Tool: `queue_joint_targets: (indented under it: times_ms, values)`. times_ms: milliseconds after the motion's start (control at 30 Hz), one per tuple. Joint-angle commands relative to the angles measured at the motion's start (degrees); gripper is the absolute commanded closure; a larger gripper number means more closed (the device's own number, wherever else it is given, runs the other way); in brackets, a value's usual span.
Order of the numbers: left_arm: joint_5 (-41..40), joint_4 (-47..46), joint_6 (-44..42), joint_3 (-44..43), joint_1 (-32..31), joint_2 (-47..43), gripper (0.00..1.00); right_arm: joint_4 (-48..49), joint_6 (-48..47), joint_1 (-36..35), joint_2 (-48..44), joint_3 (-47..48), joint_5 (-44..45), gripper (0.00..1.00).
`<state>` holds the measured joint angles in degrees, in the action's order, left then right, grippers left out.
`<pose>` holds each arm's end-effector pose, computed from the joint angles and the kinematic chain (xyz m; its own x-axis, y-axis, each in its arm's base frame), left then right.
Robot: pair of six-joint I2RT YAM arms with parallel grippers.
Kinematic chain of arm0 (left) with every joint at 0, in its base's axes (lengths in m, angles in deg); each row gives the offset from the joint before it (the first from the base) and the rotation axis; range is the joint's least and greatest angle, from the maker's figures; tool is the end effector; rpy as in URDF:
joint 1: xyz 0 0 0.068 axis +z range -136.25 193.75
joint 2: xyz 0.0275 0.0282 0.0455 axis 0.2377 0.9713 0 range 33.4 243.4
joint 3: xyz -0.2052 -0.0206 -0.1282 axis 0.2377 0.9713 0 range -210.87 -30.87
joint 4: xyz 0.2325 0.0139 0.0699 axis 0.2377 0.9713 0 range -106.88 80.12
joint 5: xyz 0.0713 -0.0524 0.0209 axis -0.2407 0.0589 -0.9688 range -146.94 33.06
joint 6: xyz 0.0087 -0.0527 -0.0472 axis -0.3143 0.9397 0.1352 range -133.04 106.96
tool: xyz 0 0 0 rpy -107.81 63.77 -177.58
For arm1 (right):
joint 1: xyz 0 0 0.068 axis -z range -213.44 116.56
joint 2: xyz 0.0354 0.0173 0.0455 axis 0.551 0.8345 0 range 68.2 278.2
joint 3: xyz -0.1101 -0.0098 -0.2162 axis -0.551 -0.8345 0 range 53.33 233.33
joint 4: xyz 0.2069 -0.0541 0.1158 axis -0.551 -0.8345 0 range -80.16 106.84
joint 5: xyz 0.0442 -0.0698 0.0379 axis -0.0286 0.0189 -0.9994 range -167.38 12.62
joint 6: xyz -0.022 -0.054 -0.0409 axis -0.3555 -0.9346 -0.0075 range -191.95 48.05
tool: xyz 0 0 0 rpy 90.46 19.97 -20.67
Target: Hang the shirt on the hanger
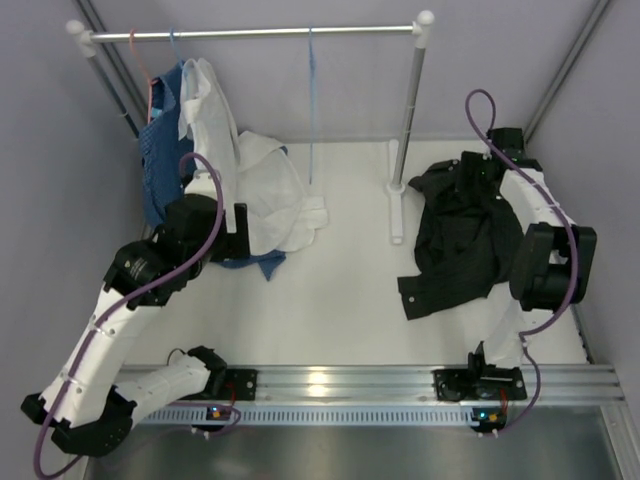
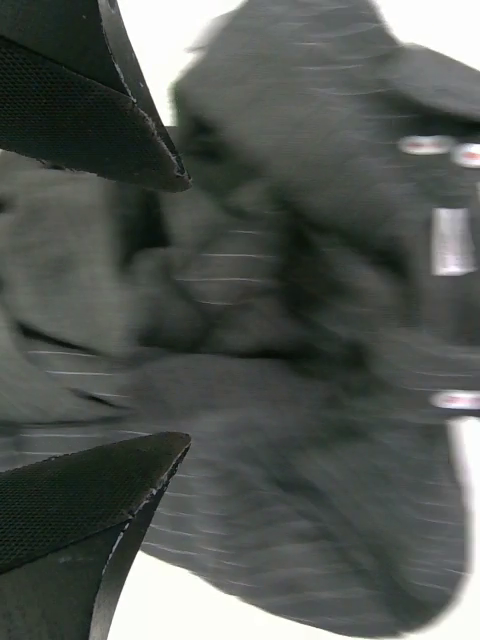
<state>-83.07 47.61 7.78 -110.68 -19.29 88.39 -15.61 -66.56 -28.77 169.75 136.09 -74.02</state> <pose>0.1509 -0.0674 0.3725 -0.5731 -0.0078 -0.8195 0.0017 0.9999 -0.0106 0.3807 -0.0345 0.2225 -0.7626 0.1563 -0.6277 0.1903 0.9816 0.0132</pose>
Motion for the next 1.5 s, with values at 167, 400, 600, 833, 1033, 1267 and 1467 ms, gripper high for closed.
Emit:
queue_joint_targets:
  times_ms: [167, 400, 600, 833, 1033, 1267, 1467]
  values:
    - [3.9, 1.5, -0.9, 0.2, -0.1, 0.0, 0.02, 7.5, -4.9, -0.1, 15.8, 16.2, 5.2, 0.01]
    - [5.0, 1.4, -1.0, 1.5, 0.0, 2.3, 0.02, 9.7, -1.5, -0.4, 18.7, 14.9, -5.8, 0.57]
    - [4.2, 1.2, -1.8, 0.3, 0.0, 3.3, 0.02, 21.7, 0.8, -1.8, -2.0, -5.2, -4.5, 0.97]
    - [7.2, -3.8, -2.3, 0.1, -0.1, 4.3, 0.02, 23.4, 6.4, -7.6, -28.7, -27.6, -3.8, 1.00]
    - [13.5, -10.5, -1.8, -2.4, 0.0, 6.8, 0.02, 17.4, 17.4, -26.3, -50.8, -41.7, -2.3, 1.00]
    - [22.7, -17.5, 5.0, -2.0, -0.1, 10.3, 0.02, 6.2, 44.3, -53.2, -79.4, -53.7, 14.4, 1.00]
    - [37.8, -29.3, 16.6, 9.5, -1.1, 10.8, 0.02, -7.9, 50.4, -57.7, -78.8, -56.1, 12.6, 0.70]
